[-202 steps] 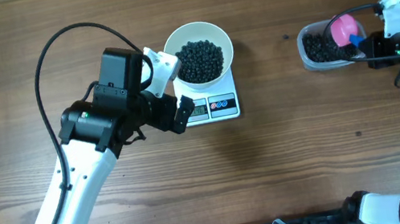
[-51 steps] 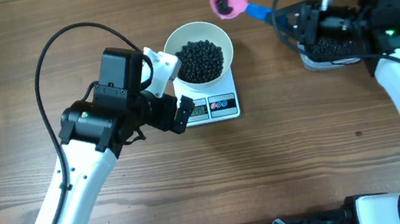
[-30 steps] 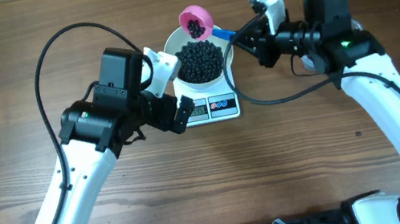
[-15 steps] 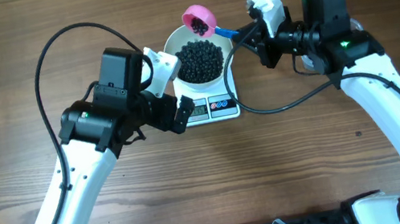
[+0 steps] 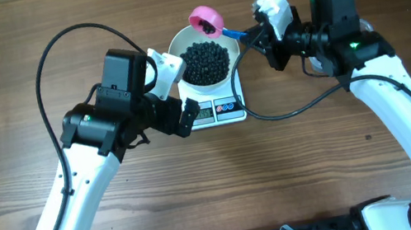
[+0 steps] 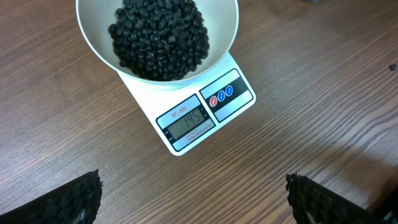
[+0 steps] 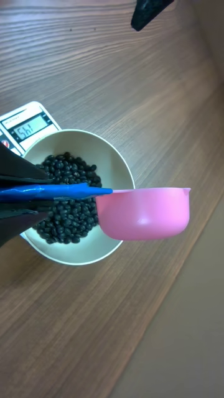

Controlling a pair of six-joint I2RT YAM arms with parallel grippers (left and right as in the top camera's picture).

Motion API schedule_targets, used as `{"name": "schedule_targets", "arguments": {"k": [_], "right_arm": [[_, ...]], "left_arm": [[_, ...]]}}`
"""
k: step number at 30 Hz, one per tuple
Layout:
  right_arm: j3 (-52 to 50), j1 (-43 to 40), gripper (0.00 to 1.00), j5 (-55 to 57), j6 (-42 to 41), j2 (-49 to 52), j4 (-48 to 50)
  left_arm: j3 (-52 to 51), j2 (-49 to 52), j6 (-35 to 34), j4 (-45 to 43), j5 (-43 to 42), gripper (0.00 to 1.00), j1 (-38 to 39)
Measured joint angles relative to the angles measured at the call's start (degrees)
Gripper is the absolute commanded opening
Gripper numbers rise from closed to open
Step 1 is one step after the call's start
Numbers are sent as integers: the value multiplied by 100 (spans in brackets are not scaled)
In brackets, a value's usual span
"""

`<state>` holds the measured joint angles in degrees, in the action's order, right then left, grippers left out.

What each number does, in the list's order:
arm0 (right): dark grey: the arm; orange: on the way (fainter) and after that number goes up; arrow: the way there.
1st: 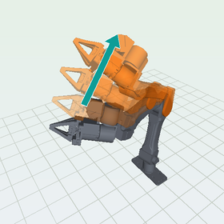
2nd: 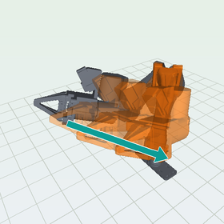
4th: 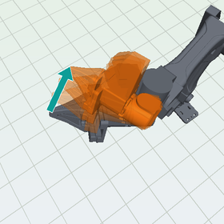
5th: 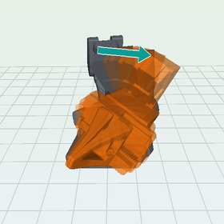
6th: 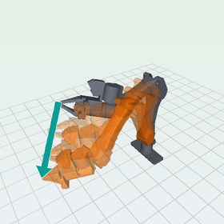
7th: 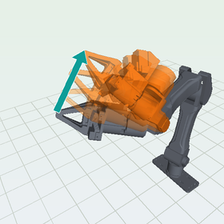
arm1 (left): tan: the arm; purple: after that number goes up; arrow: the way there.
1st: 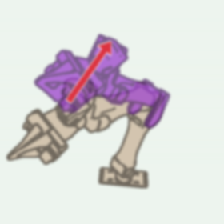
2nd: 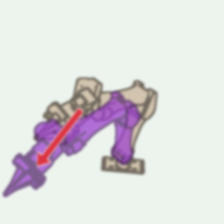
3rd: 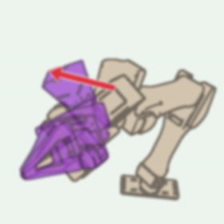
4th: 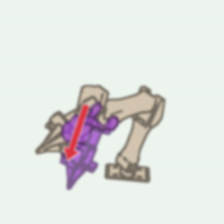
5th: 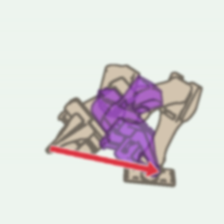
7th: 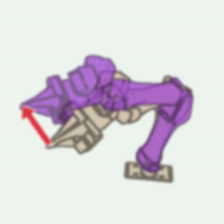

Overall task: Scoop item into bowl and weigh 150g on scale
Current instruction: 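Tilt the scoop over the bowl to pour beans in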

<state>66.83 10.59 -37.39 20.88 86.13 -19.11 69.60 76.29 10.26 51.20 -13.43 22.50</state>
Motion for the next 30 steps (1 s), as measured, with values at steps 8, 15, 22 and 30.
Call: {"name": "schedule_targets", "arguments": {"k": [8,15,22,30], "right_arm": [[0,0,4,2,-350,0,-15],[0,0,4,0,-796,0,-17],[0,0,5,0,-896,0,-17],[0,0,4,0,-911,0,-17]], "left_arm": [[0,0,0,0,0,100,0],[0,0,0,0,0,100,0],[0,0,0,0,0,100,0],[0,0,0,0,0,100,0]]}}
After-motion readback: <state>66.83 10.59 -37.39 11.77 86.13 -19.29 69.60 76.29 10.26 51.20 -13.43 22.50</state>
